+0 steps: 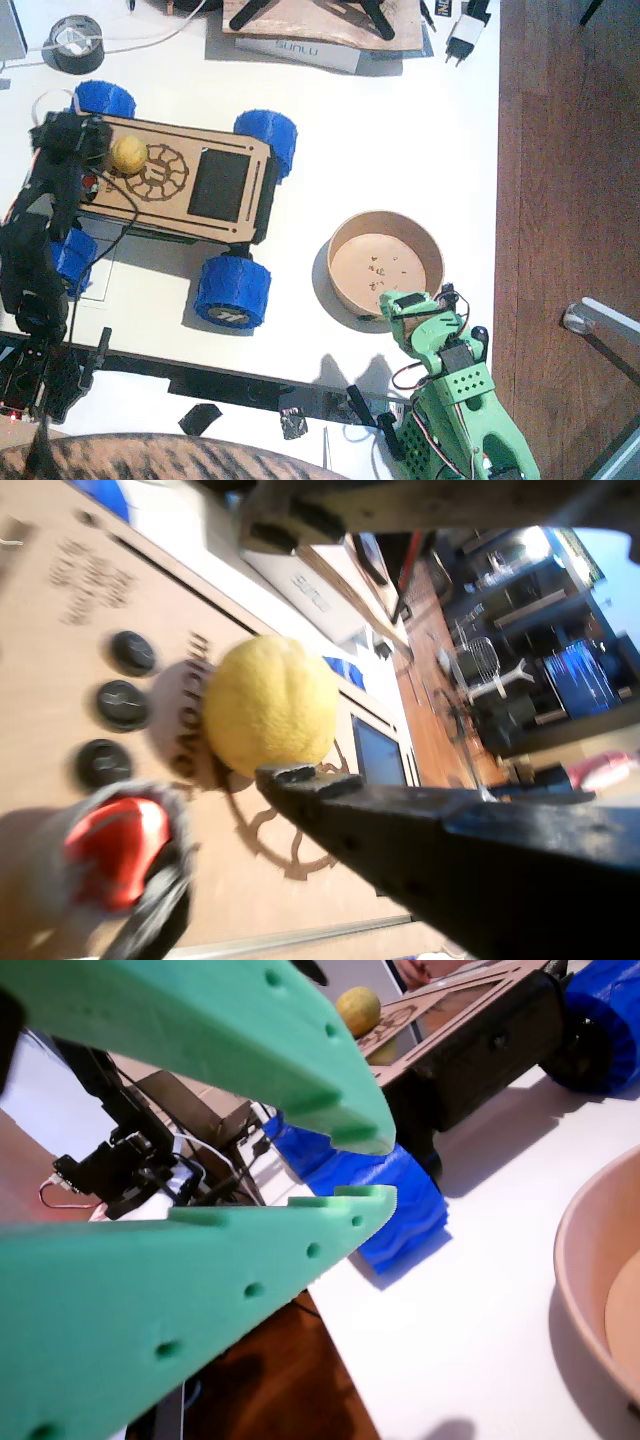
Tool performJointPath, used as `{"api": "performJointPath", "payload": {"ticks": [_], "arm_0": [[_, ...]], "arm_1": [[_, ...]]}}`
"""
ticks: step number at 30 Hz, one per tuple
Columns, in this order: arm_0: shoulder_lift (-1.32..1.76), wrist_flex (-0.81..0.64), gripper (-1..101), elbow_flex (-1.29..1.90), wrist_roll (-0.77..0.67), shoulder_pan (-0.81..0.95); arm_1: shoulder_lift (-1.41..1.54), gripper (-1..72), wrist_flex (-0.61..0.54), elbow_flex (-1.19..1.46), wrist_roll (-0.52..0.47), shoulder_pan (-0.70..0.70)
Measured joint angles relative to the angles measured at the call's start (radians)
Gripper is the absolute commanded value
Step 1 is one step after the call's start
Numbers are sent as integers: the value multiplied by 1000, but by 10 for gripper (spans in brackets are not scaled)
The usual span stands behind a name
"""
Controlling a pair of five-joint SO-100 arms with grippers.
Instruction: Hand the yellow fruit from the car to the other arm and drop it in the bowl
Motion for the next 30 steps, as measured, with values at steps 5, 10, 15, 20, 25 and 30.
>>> {"api": "performJointPath", "payload": {"ticks": [5, 10, 15, 20, 25, 30], "arm_0": [[-71, -2, 302, -77, 2, 52], [-110, -9, 336, -92, 0, 91], [-169, 5, 365, -170, 0, 110], [-204, 46, 381, -222, 0, 109], [-218, 52, 382, -227, 0, 107], [-241, 55, 381, -227, 0, 107]], "arm_1": [[0, 0, 6, -12, 3, 20], [0, 0, 20, -31, 9, 28], [0, 0, 31, -40, 11, 28], [0, 0, 32, -40, 11, 28], [0, 0, 32, -40, 18, 14], [0, 0, 32, -40, 18, 12]]}}
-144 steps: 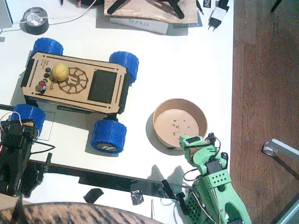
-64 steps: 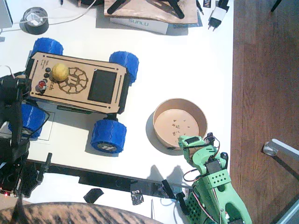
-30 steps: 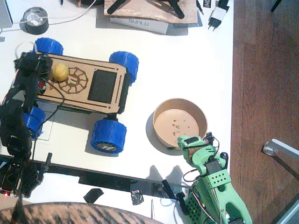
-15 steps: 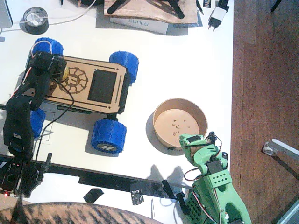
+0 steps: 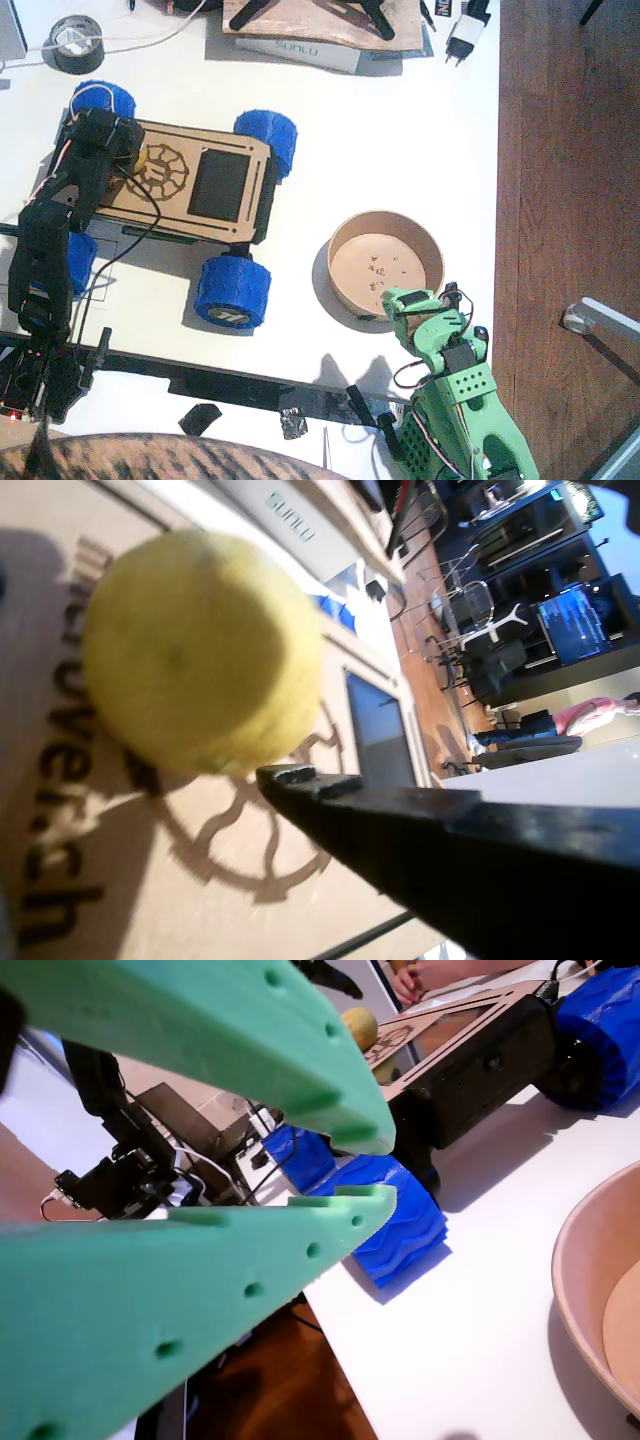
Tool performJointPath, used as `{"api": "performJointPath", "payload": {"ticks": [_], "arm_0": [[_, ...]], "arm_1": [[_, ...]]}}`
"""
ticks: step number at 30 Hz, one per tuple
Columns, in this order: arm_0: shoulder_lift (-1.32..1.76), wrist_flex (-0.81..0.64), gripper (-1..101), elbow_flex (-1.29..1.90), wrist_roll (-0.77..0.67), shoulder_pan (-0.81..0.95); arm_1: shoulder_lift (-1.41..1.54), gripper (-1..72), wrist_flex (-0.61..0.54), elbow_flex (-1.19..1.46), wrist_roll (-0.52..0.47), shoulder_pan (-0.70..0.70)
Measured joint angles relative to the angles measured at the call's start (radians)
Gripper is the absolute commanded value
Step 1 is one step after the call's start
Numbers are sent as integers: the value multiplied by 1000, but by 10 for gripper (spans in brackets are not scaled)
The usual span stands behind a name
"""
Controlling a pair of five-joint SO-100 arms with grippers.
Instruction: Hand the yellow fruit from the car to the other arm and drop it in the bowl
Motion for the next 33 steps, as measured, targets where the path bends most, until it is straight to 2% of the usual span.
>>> {"api": "performJointPath", "payload": {"ticks": [16, 27, 33], "arm_0": [[-28, 23, 360, -3, 0, 0], [-28, 23, 10, -5, 5, -9], [-28, 23, 0, -6, 3, -9]], "arm_1": [[0, 0, 9, 0, 0, 28], [0, 0, 12, 0, 0, 28], [0, 0, 12, 0, 0, 28]]}}
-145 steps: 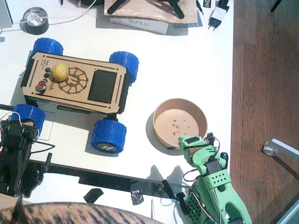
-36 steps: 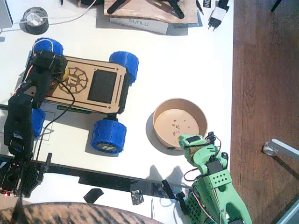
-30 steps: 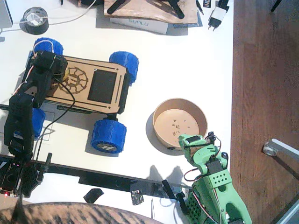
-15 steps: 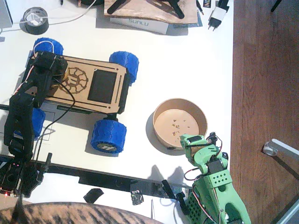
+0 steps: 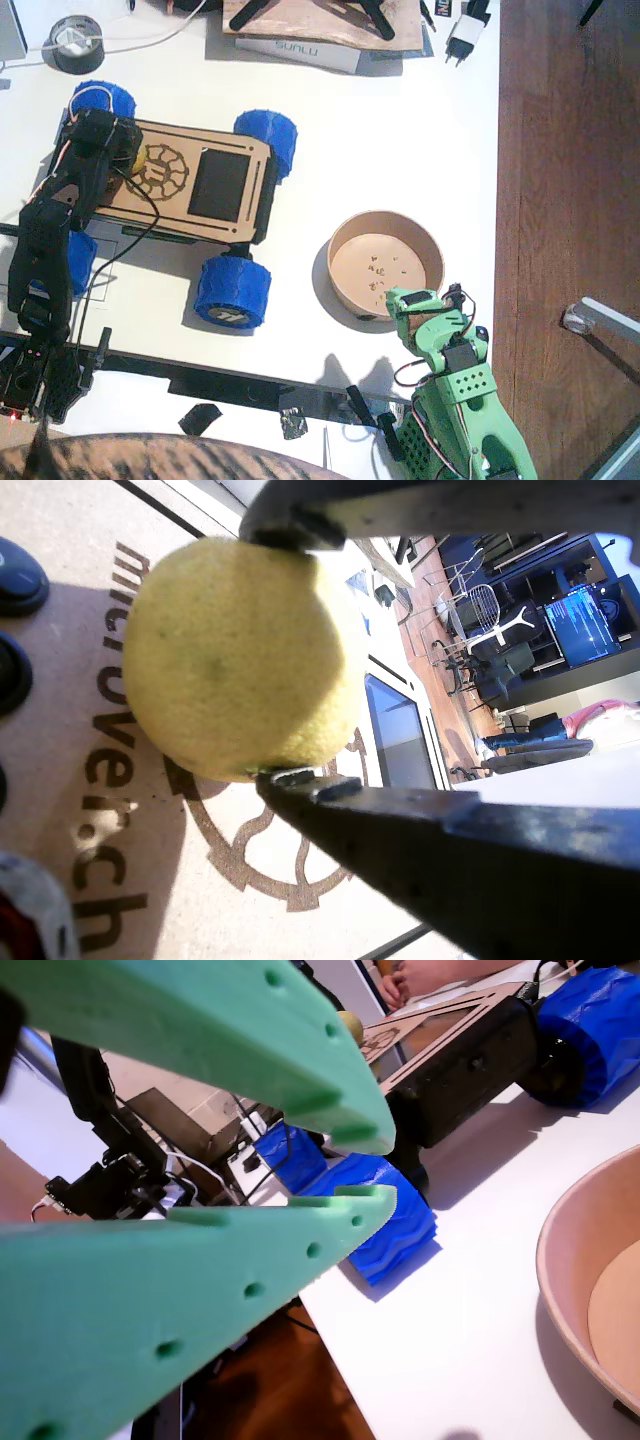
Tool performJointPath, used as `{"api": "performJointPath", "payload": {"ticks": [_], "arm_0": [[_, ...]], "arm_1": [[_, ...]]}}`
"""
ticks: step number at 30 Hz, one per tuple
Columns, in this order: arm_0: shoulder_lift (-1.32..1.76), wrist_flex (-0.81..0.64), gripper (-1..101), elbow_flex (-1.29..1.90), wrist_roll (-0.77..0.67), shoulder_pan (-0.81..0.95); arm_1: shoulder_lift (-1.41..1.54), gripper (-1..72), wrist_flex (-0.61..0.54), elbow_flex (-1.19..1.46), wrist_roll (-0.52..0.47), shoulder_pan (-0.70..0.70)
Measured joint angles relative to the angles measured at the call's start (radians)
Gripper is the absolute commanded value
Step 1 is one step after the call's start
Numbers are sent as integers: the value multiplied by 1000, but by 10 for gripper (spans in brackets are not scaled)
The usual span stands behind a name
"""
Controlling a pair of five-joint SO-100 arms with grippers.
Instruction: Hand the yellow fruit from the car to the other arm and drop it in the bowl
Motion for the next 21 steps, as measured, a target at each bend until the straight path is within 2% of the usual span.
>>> {"api": "performJointPath", "payload": {"ticks": [15, 21], "arm_0": [[11, -11, 0, 2, -2, 3], [161, 95, -1, 5, -2, 49]], "arm_1": [[0, 0, 0, 0, 0, 0], [0, 0, 0, 0, 0, 0]]}}
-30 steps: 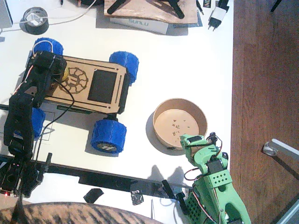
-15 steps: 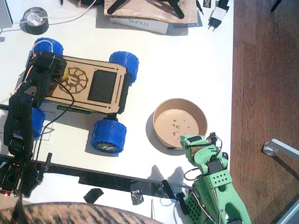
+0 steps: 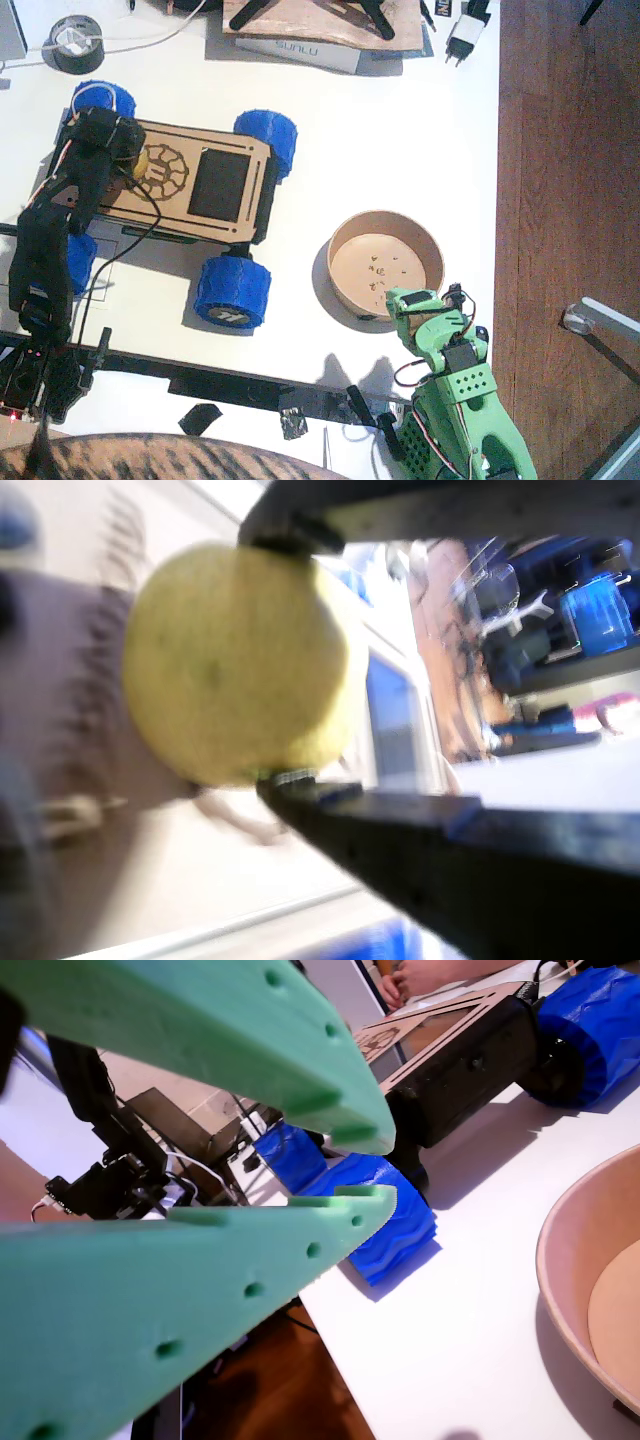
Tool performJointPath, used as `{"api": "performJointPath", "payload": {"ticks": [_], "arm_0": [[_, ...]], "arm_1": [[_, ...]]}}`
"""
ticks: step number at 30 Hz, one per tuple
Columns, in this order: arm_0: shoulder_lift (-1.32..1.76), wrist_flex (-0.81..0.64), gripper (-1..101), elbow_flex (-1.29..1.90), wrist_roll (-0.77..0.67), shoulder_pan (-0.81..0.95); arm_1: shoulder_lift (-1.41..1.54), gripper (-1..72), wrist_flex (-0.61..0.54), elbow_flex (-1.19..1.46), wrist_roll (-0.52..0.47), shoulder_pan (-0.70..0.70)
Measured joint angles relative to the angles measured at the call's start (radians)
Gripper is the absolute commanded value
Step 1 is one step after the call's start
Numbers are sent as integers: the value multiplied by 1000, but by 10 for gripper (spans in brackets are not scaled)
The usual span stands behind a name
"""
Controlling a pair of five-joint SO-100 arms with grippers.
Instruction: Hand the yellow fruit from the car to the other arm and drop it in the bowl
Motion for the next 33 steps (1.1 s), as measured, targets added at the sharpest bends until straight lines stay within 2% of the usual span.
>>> {"api": "performJointPath", "payload": {"ticks": [6, 12, 15, 21, 29, 33], "arm_0": [[272, 198, -1, -2, -25, 67], [572, 368, -2, -2, -129, 167], [693, 474, -2, -2, -202, 252], [833, 532, -1, -2, -360, 456], [893, 525, 0, -2, -526, 782], [911, 399, 0, 67, -566, 885]], "arm_1": [[0, 0, 0, 0, 0, 0], [0, 0, 0, -6, -15, 0], [0, 0, 3, -29, -57, -21], [0, 0, 31, -69, -206, -98], [0, -1, 25, -110, -499, -204], [14, -1, 15, -129, -629, -275]]}}
